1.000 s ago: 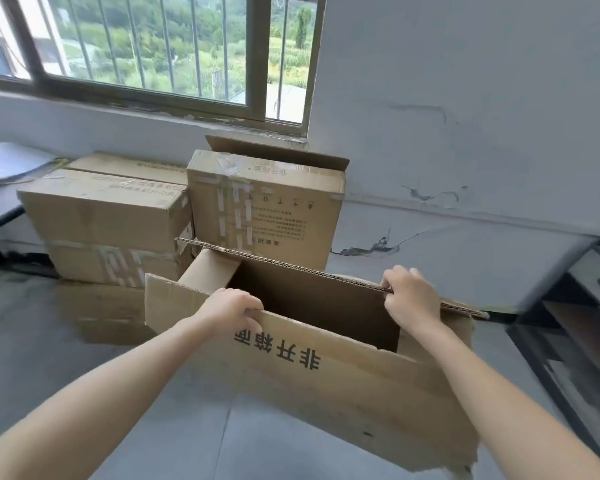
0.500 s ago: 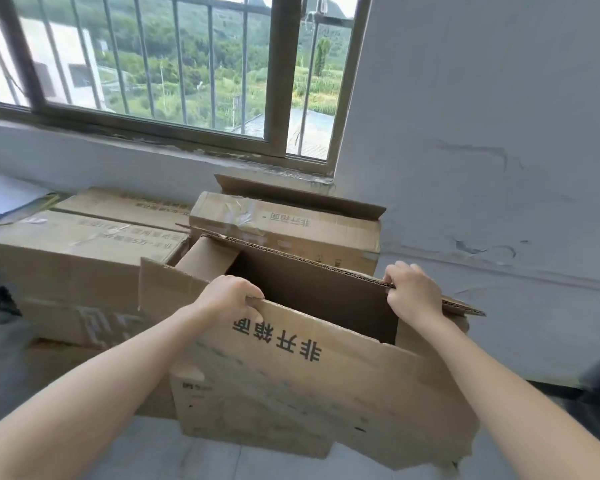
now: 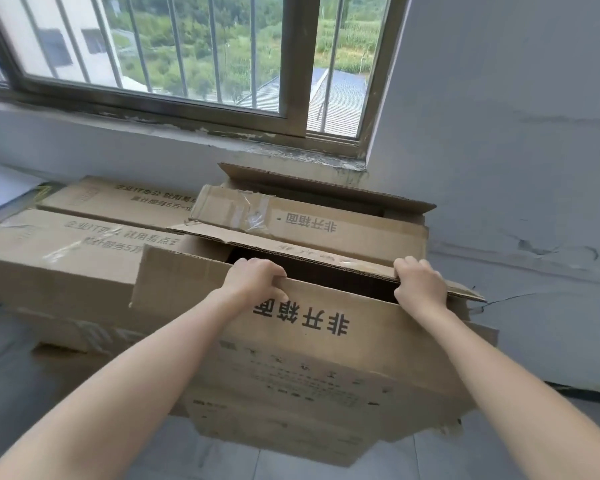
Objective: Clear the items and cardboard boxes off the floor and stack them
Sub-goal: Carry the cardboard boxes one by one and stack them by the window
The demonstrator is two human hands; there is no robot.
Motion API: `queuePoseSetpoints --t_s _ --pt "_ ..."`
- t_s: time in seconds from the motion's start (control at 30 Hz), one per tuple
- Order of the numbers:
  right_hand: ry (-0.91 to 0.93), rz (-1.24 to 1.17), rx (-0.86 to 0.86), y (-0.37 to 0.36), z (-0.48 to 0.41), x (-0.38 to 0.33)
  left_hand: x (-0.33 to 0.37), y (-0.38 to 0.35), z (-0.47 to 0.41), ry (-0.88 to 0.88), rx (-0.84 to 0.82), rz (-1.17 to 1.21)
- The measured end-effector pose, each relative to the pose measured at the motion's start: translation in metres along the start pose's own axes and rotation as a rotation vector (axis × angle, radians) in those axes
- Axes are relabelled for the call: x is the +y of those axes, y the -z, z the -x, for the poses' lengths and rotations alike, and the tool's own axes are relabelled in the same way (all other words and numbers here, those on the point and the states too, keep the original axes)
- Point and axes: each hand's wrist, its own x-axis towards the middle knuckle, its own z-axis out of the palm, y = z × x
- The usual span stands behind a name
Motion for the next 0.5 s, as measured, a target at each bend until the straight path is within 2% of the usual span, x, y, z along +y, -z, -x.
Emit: queuePoseSetpoints --t_s 0.13,0.23,0.33,0.5 --pt "-0.051 -0.132 -0.093 -0.021 -0.012 0.010 -0.001 -0.021 -0.025 0.094 0.016 -0.097" --pt "0.018 -0.112 -0.153 -0.046 -0.003 0.019 0.003 -0.061 -0.023 0.232 0.203 -0.027" --pt "0.046 -0.128 -0.127 -0.066 0.007 0.018 0.005 -0.090 -0.022 0.255 0.381 0.059" --pt "0.040 -0.122 -0.040 -0.080 0.007 0.015 0.005 -0.100 -0.025 0.312 0.275 0.080"
